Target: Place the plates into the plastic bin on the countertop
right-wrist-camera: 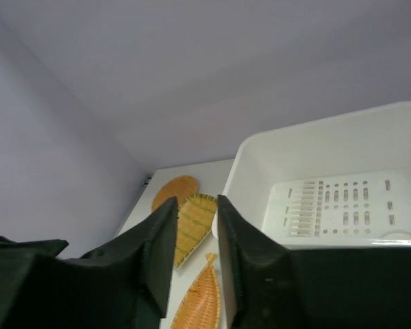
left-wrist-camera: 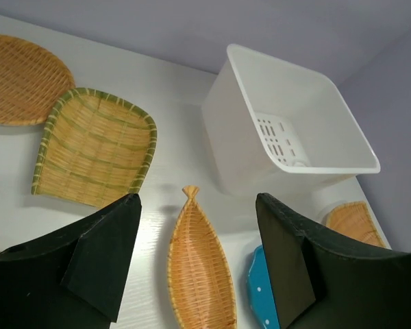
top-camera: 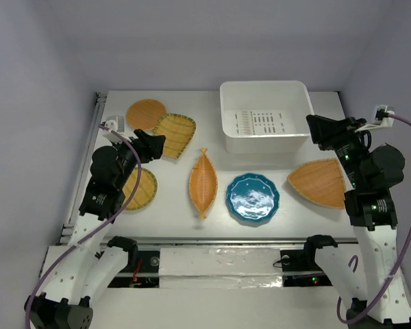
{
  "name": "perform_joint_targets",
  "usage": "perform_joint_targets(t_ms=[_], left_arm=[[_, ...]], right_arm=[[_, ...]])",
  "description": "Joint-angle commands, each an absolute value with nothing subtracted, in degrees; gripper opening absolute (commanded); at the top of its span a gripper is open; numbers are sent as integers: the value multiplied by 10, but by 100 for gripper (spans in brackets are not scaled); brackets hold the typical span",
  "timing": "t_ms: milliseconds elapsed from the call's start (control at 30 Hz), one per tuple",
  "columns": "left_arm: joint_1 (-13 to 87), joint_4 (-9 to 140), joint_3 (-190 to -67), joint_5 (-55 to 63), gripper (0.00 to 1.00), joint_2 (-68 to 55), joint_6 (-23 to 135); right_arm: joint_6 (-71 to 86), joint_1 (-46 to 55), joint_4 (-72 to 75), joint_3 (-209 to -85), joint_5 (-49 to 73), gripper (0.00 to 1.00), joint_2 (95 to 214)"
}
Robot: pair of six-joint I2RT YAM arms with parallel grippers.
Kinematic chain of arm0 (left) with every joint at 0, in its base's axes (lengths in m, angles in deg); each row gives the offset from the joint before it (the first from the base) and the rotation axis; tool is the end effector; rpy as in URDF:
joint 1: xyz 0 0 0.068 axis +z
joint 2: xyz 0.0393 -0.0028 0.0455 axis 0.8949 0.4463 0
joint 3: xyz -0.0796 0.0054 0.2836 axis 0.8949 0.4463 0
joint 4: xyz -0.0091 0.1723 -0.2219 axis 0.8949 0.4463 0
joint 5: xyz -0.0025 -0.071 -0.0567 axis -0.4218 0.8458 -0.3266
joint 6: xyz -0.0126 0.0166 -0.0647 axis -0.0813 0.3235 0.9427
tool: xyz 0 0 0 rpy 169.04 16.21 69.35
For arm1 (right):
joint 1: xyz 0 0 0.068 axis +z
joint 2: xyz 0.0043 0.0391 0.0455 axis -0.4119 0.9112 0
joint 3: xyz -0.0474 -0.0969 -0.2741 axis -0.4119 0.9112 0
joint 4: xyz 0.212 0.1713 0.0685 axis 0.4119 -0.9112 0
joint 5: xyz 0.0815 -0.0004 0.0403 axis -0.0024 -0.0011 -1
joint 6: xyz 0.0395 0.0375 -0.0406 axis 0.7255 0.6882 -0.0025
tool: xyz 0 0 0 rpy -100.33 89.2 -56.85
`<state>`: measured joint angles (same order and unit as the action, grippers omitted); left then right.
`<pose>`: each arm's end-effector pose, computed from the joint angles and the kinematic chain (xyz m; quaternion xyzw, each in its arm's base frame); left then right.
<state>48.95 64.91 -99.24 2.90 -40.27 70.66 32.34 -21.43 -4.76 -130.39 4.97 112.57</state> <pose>0.1903 -0.0563 0.3780 -0.0224 0.6839 -0.2901 0.6690 0.1518 0.0210 0.4697 0.0592 0.6231 0.3030 0.7186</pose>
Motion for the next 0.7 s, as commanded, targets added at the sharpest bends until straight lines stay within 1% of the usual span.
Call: perform_joint_targets(t_ms=[0, 33, 67, 100, 133, 167, 200, 233, 267, 300, 333, 367, 433, 467, 567, 600, 633, 667], left_arm=[[487, 627, -1014, 22, 65, -390, 709], [487, 629, -1014, 15, 64, -387, 709], [487, 633, -1015, 11, 63, -386, 711], [487, 638, -1015, 5, 62, -382, 714], [487, 636, -1012, 0, 56, -380, 718], [487, 632, -1009, 0, 52, -380, 731], [487, 627, -1006, -2, 47, -374, 736], [487, 626, -1002, -3, 40, -371, 741], [487, 625, -1000, -5, 27, -366, 744], [487, 629, -998, -7, 19, -355, 748], [487, 634, -996, -18, 2, -349, 750], [487, 639, -994, -27, 0, -344, 754], [487, 646, -978, -65, 0, -326, 767], [487, 646, -972, -72, 0, -322, 774], [487, 646, -945, -99, 0, -303, 808], [487, 644, -937, -106, 0, -299, 816], [487, 641, -921, -118, 3, -293, 832], [493, 639, -914, -125, 10, -289, 840]], right_arm=[[335, -219, -1, -1293, 26, 32, 1117], [338, -219, 9, -1290, 19, 28, 1116], [341, -219, 14, -1280, 12, 18, 1115], [344, -219, 30, -1273, -10, 11, 1116], [351, -219, 49, -1267, -20, 5, 1120], [353, -219, 54, -1262, -27, 0, 1122], [355, -219, 58, -1254, -36, 0, 1123], [354, -219, 60, -1252, -40, 0, 1129], [352, -219, 66, -1250, -46, 0, 1130], [351, -219, 68, -1245, -56, 0, 1131], [356, -219, 73, -1240, -63, 0, 1132], [362, -219, 89, -1236, -72, 0, 1137], [376, -206, 114, -1221, -95, 0, 1146], [375, -178, 117, -1218, -93, 0, 1157], [355, -117, 116, -1208, -51, 0, 1172], [351, -78, 113, -1208, -25, 0, 1186], [343, -62, 107, -1209, -19, 0, 1194], [340, -51, 105, -1210, -14, 0, 1201]])
